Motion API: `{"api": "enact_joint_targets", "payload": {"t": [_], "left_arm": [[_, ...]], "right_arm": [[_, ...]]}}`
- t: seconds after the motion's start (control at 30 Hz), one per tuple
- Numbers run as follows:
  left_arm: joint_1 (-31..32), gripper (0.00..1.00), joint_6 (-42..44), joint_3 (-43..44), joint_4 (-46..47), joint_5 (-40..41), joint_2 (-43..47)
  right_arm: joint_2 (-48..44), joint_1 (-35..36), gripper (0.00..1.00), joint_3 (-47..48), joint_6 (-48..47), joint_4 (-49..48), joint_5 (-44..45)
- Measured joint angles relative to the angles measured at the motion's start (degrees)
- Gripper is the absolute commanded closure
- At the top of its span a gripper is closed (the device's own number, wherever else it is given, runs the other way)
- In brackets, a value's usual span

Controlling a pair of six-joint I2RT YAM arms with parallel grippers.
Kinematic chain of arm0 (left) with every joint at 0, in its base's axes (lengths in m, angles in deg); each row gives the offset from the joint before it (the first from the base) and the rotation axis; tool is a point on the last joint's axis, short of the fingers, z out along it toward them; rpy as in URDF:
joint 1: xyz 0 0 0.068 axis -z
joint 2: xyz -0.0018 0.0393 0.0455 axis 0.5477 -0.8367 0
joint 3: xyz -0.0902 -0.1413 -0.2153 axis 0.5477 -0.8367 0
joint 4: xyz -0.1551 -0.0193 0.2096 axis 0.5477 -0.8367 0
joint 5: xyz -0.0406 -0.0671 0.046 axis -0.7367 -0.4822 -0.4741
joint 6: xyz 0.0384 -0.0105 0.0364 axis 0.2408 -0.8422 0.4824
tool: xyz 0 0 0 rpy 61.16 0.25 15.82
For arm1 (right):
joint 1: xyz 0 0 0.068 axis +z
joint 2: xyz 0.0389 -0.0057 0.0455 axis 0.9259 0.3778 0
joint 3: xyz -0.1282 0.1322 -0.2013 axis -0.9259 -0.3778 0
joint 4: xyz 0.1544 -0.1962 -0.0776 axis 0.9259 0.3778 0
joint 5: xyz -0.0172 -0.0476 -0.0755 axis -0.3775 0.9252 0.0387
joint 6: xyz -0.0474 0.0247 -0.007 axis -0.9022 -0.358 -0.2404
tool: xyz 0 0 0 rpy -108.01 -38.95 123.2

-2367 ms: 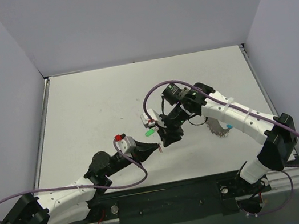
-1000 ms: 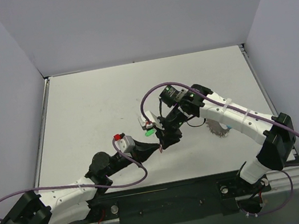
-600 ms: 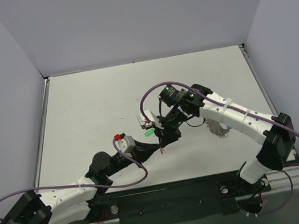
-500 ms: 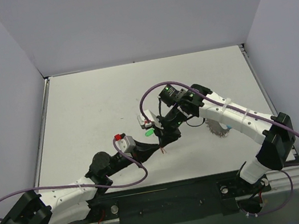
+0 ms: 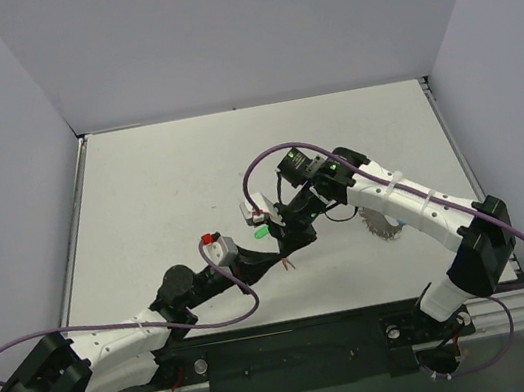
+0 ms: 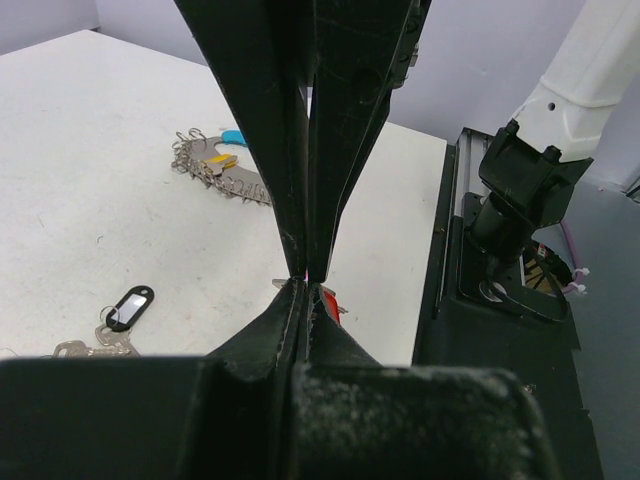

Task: Put the keys on the keyring

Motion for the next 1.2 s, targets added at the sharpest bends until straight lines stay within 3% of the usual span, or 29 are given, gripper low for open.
{"api": "enact_joint_targets", "payload": {"t": [0.27, 0.33, 0.53, 0.8, 1.0, 1.2], "left_arm": [[0.00, 0.47, -1.14, -0.31, -0.37, 0.96, 2.14], [0.00, 0.43, -0.94, -0.37, -1.07, 1.53, 4.50], [0.02, 0.40, -0.13, -0.44, -8.68, 4.31, 15.50], [0.04, 0.37, 3.54, 4.87, -29.88, 10.86, 30.84], [0.17, 0.37, 10.08, 15.50, -45.53, 13.14, 32.83], [0.20, 0.37, 20.63, 22.80, -61.77, 14.53, 33.29]], "right_arm": [[-0.02, -0.17, 1.00, -0.13, 0.87, -0.11, 0.33], [-0.04, -0.72, 1.00, -0.42, 1.01, -0.26, 0.46], [-0.50, -4.04, 1.00, -2.14, 0.72, 0.94, 3.45], [-0.37, -5.60, 1.00, -1.03, -7.65, 20.06, 19.76], [0.66, -6.16, 1.00, -4.70, -7.19, 25.64, 34.32], [9.49, -6.54, 1.00, -5.11, -3.54, 26.38, 47.10]]}}
